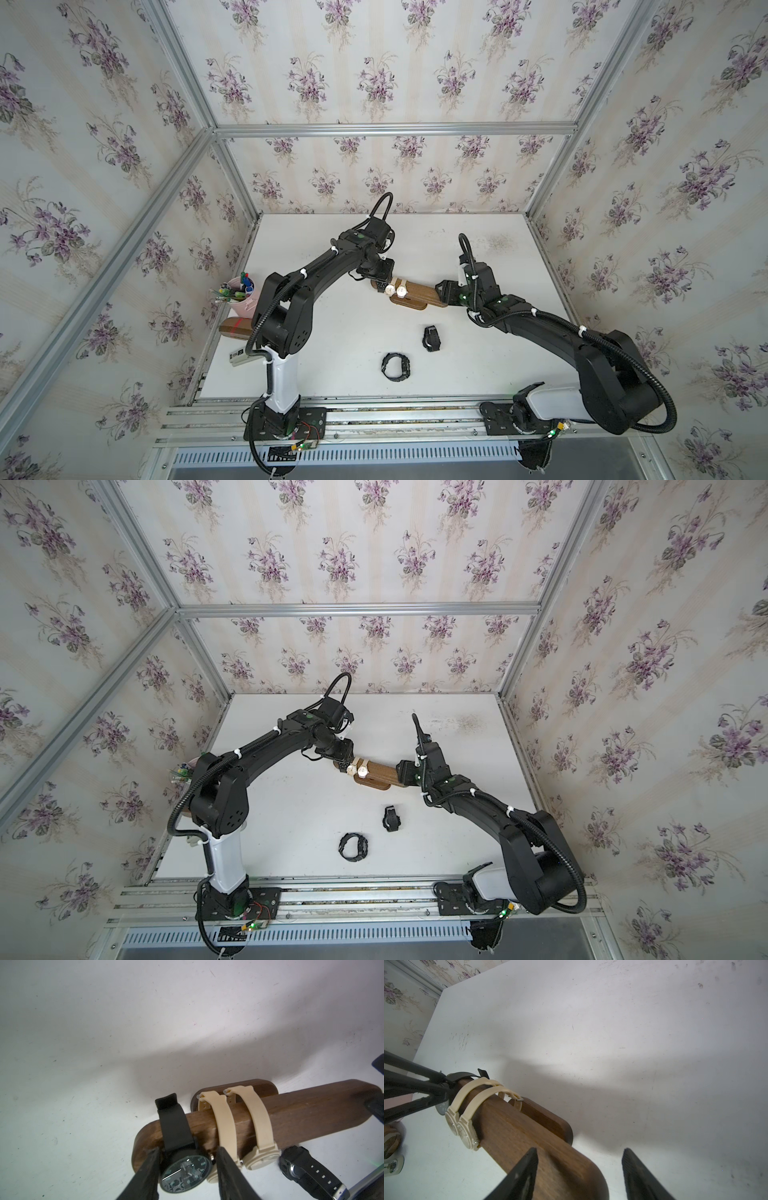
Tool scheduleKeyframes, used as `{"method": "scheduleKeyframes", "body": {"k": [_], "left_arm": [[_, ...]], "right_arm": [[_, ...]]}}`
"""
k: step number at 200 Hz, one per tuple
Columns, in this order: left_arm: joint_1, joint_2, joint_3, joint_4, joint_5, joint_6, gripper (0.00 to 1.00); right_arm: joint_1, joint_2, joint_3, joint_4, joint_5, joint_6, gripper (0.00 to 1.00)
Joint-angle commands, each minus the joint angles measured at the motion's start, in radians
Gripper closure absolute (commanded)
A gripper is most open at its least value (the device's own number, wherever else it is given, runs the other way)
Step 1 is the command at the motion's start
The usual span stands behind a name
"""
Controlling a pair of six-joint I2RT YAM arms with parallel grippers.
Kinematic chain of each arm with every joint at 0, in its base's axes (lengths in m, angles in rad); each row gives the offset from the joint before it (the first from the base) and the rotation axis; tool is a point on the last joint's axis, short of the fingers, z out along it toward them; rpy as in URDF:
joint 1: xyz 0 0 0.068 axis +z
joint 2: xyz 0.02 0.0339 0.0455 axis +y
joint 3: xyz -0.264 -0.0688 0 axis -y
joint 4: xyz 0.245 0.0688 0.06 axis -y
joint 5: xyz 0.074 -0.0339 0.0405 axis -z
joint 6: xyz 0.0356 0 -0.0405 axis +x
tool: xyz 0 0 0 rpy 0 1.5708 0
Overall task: Place watch on stand
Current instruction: Place the watch on the stand.
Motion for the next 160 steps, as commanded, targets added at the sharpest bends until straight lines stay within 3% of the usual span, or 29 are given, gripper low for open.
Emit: {"method": "scheduleKeyframes", "body": {"k": [1, 29, 56, 65, 135, 160], "left_arm": [[-0.002, -0.019, -0.001, 0.0, -0.041, -0.004, 0.52], [-0.001, -0.134, -0.086, 0.054, -0.161, -0.07, 0.47], [0.002, -0.379, -0.338, 0.247, -0.277, -0.169, 0.34], [0.002, -0.458, -0.418, 0.298, -0.293, -0.192, 0.31], [0.013, -0.86, -0.856, 0.365, -0.276, -0.283, 0.3], [0.011, -0.916, -0.929, 0.323, -0.221, -0.319, 0.3]], "right_arm": [[0.001, -0.016, 0.007, -0.013, 0.026, -0.002, 0.33], [0.014, -0.077, 0.01, -0.076, 0.069, -0.006, 0.31], [0.075, -0.149, 0.007, -0.169, 0.142, -0.002, 0.29], [0.141, -0.166, 0.01, -0.203, 0.167, 0.0, 0.29], [0.427, -0.222, 0.022, -0.391, 0.286, 0.093, 0.3], [0.477, -0.206, 0.019, -0.417, 0.286, 0.13, 0.32]]}}
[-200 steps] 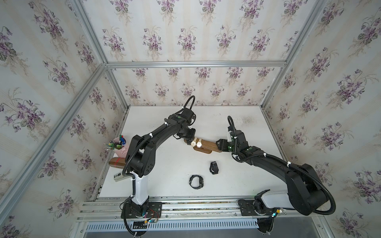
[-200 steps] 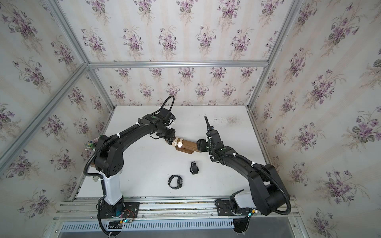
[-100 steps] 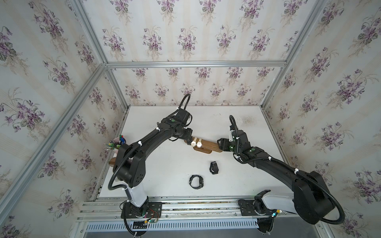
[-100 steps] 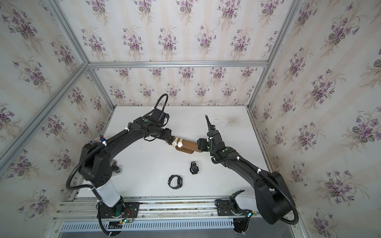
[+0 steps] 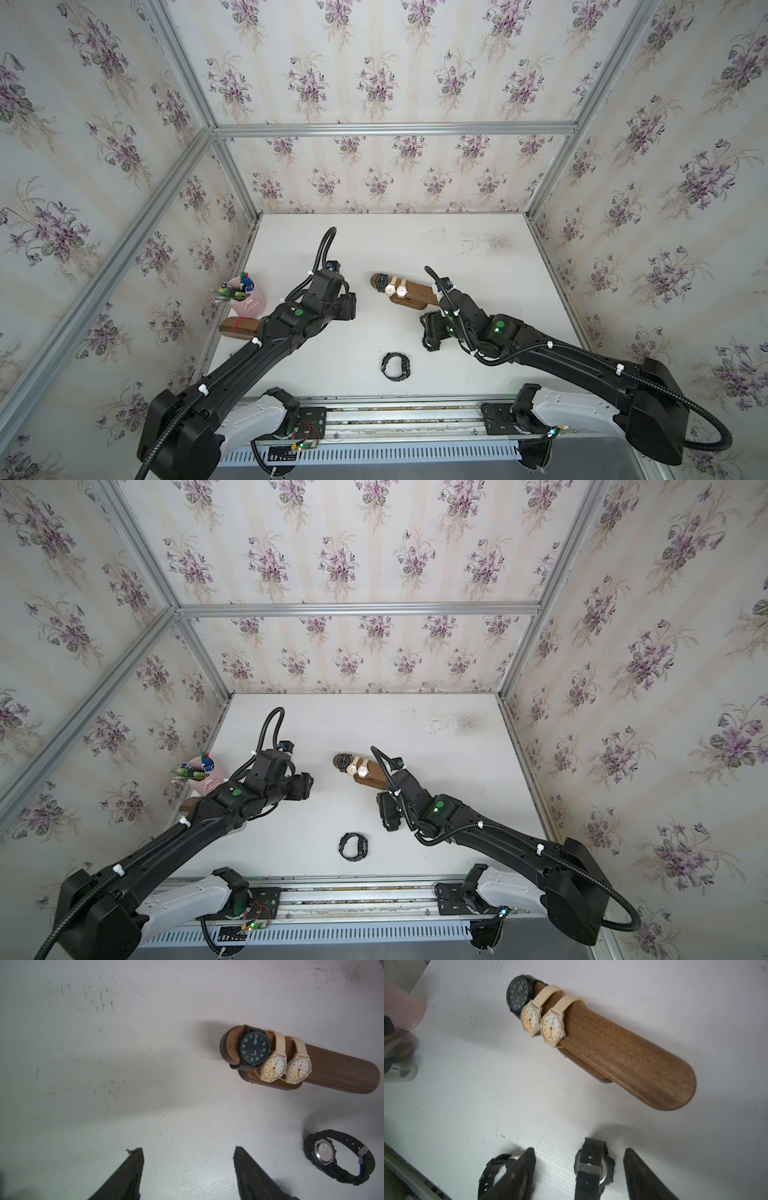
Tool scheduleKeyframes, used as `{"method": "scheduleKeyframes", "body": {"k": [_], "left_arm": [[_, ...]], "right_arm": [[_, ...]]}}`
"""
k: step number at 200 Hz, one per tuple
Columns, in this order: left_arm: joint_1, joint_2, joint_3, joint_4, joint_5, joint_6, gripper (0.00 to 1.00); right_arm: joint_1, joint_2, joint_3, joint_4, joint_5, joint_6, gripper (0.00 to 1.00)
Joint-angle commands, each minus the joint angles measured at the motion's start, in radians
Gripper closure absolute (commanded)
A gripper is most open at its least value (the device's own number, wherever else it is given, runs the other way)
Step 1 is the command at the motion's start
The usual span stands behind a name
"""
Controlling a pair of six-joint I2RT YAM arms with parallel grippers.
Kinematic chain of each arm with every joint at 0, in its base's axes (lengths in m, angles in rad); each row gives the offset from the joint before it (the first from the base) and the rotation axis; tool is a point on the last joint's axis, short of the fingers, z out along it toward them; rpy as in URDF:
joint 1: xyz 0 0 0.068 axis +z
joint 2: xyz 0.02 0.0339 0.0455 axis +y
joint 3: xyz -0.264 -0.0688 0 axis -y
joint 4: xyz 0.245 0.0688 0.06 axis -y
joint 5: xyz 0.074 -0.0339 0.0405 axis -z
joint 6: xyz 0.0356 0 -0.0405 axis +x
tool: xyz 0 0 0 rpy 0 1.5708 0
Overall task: Place watch on stand
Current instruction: Place the watch on the stand, then pick up the watch at the center of the board.
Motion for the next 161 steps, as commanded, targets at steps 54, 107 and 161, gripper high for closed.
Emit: {"method": "scheduleKeyframes", "body": {"k": [54, 107, 161], "left_arm": [[-0.079, 0.014, -0.121, -0.014, 0.078, -0.104, 0.3], [-0.175, 0.066, -0.129, 0.059, 0.039, -0.131, 0.28], [-0.185, 0.078, -0.121, 0.074, 0.025, -0.125, 0.27]], "right_arm": [[0.056, 0.045, -0.027, -0.069, 0.0, 0.116, 0.4], [0.076, 0.115, 0.004, -0.128, 0.074, 0.13, 0.57], [0.076, 0.152, 0.038, -0.2, 0.158, 0.133, 0.79]]}}
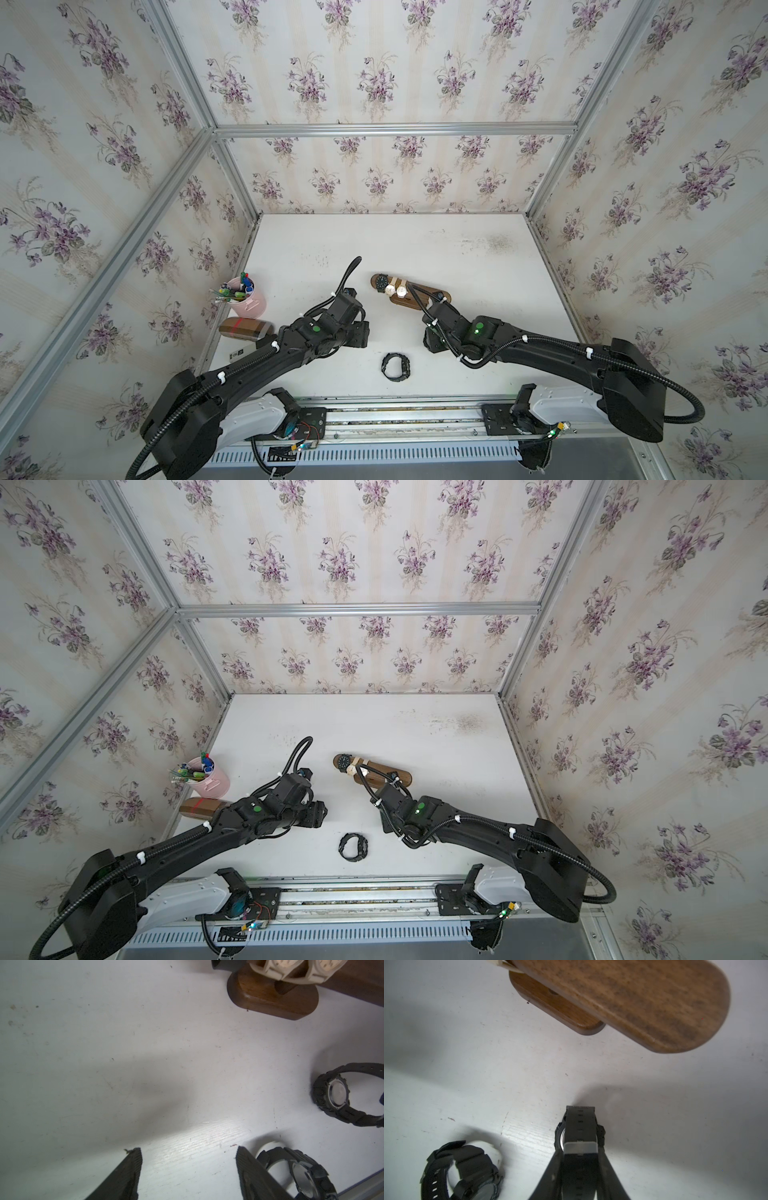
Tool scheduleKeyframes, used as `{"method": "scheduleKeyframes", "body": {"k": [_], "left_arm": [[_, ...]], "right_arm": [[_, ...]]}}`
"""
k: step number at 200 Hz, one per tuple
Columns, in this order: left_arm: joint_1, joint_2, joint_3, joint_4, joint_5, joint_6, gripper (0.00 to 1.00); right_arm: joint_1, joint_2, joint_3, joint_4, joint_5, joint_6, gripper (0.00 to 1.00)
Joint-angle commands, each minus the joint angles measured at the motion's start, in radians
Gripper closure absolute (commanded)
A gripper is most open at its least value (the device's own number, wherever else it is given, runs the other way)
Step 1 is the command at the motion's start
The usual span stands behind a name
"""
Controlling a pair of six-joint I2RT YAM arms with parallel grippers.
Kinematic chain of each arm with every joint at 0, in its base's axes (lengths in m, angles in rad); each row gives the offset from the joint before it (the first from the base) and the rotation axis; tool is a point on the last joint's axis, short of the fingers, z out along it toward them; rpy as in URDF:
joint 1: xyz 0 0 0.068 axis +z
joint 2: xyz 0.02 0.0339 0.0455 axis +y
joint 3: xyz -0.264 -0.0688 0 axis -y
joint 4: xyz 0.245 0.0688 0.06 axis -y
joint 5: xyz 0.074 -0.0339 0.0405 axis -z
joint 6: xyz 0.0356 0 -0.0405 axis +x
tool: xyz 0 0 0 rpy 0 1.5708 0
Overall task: Place watch on stand
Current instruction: Pick up the watch at the center of the board.
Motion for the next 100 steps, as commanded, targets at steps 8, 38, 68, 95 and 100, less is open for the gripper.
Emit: {"method": "scheduleKeyframes", "body": {"k": [8, 38, 68, 95, 100], "left_arm": [[-0.003, 0.002, 0.004, 0.022, -0.023, -0.006, 0.27], [-0.004, 0.001, 0.001, 0.013, -0.026, 0.001, 0.27], [-0.003, -0.001, 0.001, 0.014, -0.029, 0.004, 0.27], [-0.004, 0.01, 0.004, 0.019, -0.028, 0.012, 0.26], [-0.003, 0.013, 0.007, 0.016, -0.028, 0.015, 0.26]], "right_arm": [[0.0, 0.01, 0.009, -0.05, 0.061, 0.015, 0.79], [-0.001, 0.028, 0.02, -0.074, 0.086, 0.009, 0.69], [0.003, 0.054, 0.047, -0.107, 0.112, 0.001, 0.64], [0.003, 0.085, 0.068, -0.117, 0.111, -0.02, 0.67], [0.003, 0.092, 0.071, -0.12, 0.114, -0.024, 0.68]]}}
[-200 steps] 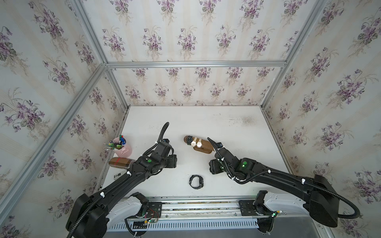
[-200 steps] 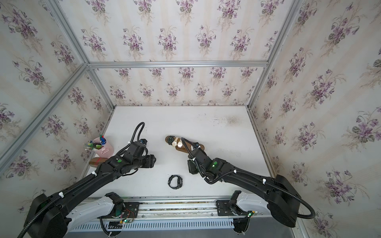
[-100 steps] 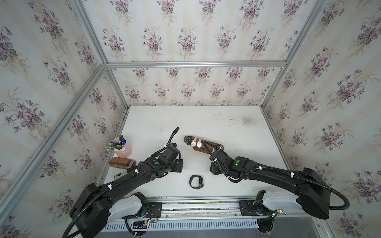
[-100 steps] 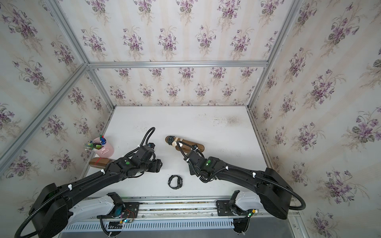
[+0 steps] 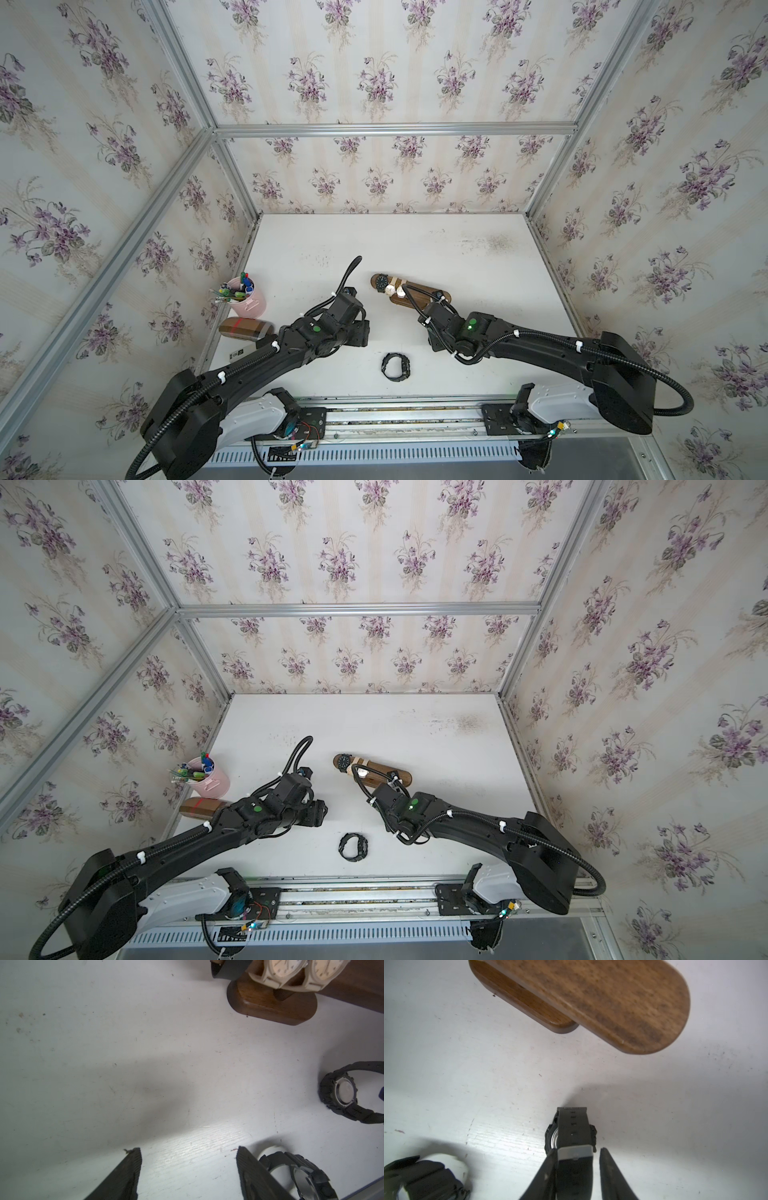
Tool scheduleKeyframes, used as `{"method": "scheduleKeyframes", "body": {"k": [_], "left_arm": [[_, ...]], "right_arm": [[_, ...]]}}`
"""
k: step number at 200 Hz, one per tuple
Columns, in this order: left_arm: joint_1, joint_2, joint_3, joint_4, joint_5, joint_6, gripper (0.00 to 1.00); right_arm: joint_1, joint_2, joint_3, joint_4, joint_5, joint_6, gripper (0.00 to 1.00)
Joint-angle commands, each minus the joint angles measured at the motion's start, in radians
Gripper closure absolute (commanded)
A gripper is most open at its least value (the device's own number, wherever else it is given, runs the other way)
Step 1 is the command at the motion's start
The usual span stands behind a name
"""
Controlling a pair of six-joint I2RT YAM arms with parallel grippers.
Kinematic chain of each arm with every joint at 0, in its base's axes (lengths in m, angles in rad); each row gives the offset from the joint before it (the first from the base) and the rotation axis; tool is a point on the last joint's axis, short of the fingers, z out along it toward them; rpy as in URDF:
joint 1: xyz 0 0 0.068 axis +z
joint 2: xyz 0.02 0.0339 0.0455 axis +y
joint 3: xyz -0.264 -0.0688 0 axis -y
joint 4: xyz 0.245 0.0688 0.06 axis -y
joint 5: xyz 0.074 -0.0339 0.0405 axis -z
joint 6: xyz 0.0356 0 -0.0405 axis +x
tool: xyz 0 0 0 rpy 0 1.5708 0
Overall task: Place watch on stand
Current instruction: Pick up the watch at the center of the board.
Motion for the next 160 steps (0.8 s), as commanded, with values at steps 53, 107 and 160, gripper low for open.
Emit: {"method": "scheduleKeyframes", "body": {"k": [53, 107, 160], "left_arm": [[0.002, 0.014, 0.022, -0.018, -0.027, 0.029, 0.26], [0.0, 0.01, 0.022, -0.013, -0.034, 0.029, 0.24], [0.001, -0.047, -0.021, 0.078, 0.011, 0.04, 0.23]], "right_arm": [[0.003, 0.077, 0.044, -0.068, 0.07, -0.027, 0.77], [0.002, 0.04, 0.038, -0.029, 0.073, -0.055, 0.87], [-0.054, -0.182, -0.053, 0.135, -0.068, -0.101, 0.94]]}}
